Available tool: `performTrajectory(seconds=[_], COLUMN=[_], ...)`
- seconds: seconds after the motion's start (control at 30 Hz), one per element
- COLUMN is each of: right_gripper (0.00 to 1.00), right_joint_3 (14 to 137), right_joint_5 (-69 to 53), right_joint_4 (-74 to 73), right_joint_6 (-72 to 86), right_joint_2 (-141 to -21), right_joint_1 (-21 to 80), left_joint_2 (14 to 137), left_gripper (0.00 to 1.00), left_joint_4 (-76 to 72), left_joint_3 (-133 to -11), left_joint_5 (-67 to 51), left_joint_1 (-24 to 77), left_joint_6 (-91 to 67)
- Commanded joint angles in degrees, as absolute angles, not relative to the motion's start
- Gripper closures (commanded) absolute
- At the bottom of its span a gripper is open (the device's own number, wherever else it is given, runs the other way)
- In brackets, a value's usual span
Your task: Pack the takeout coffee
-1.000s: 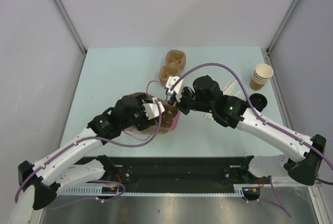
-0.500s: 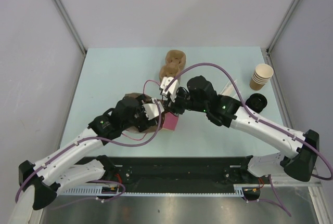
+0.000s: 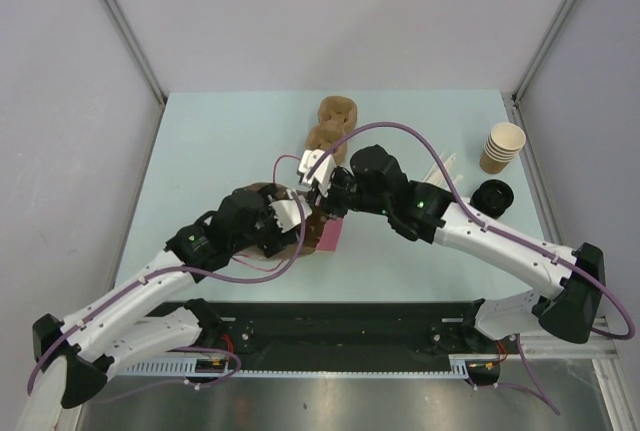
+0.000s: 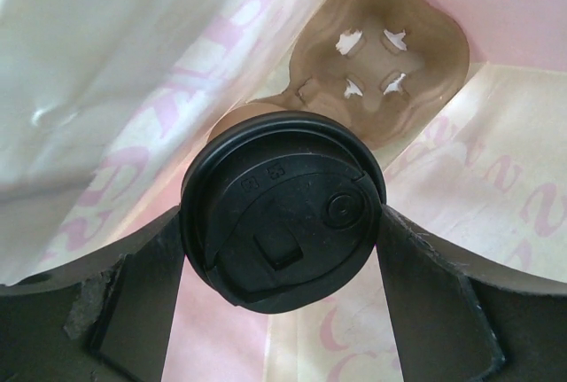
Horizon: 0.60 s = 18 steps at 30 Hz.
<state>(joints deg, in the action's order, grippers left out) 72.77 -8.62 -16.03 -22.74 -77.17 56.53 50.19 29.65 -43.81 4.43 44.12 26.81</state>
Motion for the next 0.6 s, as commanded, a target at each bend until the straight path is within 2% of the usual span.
performTrajectory(seconds=[0.0, 0.07, 0.1, 0.23, 0.57], right_gripper=[0.66, 0.86, 1.0, 1.0, 1.0], right_joint_3=[75.5, 75.76, 75.94, 76.03, 75.94], right_joint_5=[-10.02, -10.2, -9.5, -4.85, 9.74], right_joint_4=[-17.3, -18.63, -18.63, -16.0, -14.95], right_joint_6=[-23.9, -24.34, -24.08, -20.93, -16.08], right_joint_2=[-78.66, -79.19, -79.19, -78.31, -77.34], right_joint_1=[57.13, 57.22, 57.22, 57.48, 62.14], left_joint_2=[48.78, 49.04, 48.96, 46.86, 45.0], left_gripper=[1.0, 1.0, 1.0, 1.0, 1.0], left_joint_4=[27.42, 28.9, 29.52, 29.19, 16.71], left_joint_3=[-43.59, -44.21, -44.82, -44.04, -39.2], left_joint_5=[4.48, 3.43, 2.73, 2.55, 11.95], left_joint_1=[44.12, 43.07, 42.63, 40.35, 40.17], left_joint_6=[24.18, 20.85, 19.61, 14.25, 8.0])
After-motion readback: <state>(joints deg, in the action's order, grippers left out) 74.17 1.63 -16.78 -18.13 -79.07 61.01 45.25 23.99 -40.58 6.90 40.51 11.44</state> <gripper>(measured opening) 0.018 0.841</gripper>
